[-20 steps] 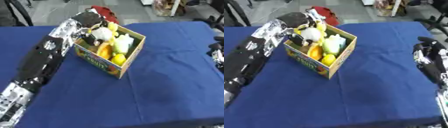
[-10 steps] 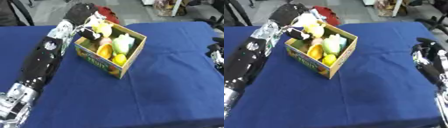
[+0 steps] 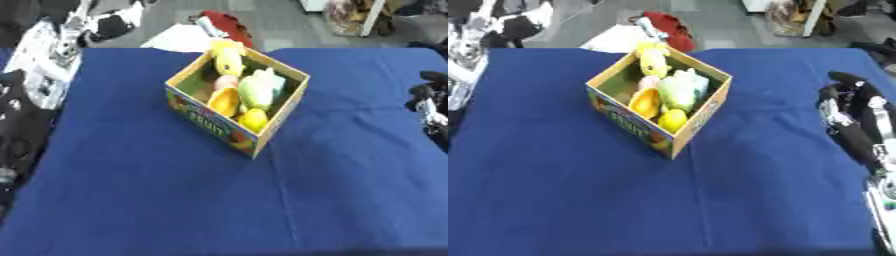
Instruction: Pick up objects on the table and place them in the box.
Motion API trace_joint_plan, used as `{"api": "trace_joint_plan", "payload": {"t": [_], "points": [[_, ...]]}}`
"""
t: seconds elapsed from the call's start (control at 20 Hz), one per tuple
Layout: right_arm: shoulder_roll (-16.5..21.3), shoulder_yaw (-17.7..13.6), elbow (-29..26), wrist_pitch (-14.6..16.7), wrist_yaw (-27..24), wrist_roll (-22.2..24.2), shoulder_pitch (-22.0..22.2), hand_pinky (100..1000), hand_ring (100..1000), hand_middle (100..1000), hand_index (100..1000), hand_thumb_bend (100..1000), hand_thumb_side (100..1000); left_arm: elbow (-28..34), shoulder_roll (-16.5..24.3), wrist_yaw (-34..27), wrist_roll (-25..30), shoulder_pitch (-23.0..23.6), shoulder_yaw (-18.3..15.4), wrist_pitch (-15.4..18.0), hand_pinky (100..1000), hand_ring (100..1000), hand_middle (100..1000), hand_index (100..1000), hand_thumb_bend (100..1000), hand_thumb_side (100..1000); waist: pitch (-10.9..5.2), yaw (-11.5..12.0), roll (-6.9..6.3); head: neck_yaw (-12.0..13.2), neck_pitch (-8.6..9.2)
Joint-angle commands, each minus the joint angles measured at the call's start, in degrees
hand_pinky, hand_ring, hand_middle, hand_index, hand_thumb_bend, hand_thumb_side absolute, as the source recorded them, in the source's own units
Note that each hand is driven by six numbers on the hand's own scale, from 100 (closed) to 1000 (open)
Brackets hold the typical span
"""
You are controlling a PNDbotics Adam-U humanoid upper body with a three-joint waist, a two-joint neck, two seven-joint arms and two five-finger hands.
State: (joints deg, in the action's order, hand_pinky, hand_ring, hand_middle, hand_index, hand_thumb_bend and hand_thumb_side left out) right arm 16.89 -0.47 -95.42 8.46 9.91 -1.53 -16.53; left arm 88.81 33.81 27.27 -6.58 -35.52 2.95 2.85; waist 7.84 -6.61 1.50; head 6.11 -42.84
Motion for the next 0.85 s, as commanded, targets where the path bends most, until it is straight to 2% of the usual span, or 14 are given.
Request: {"api": "trace_joint_plan", "payload": {"t": [0.05,0.2,0.4,0.55,0.85], "points": [[0.58,0.55,-2.0,0.26,-1.73,-0.73,-0.78,618,588,627,844,100,596,9.03,2.73,-11.6,-1.42,4.48,-2.94,0.18,702,617,629,816,100,460,-0.21,0.37,0.58,-0.32,-0.39],[-0.11,1.68,-2.44,0.58,-3.33,-1.04,-0.71,619,600,647,866,100,609,13.63,1.01,-16.92,-1.36,10.72,-4.82,0.3,697,614,626,818,100,498,0.17,0.99,0.73,-0.34,-0.63],[-1.79,2.81,-2.62,1.56,-5.87,-1.85,-0.45,625,628,691,884,100,637,16.55,-3.8,-19.59,-0.93,17.26,-6.91,0.66,692,612,624,821,100,561,0.84,1.89,1.12,-0.3,-1.19],[-2.79,2.97,-2.26,2.16,-6.93,-2.96,-0.27,625,637,707,881,100,619,17.64,-6.47,-20.02,-0.76,20.09,-7.48,1.04,691,612,623,821,100,590,1.23,2.07,1.35,-0.34,-1.27],[-3.93,3.29,-1.4,2.24,-6.7,-4.34,0.12,624,634,701,872,100,528,18.25,-9.7,-20.86,-0.97,23.39,-7.48,2.25,685,606,615,815,100,631,1.85,1.96,1.64,-0.79,-1.28]]}}
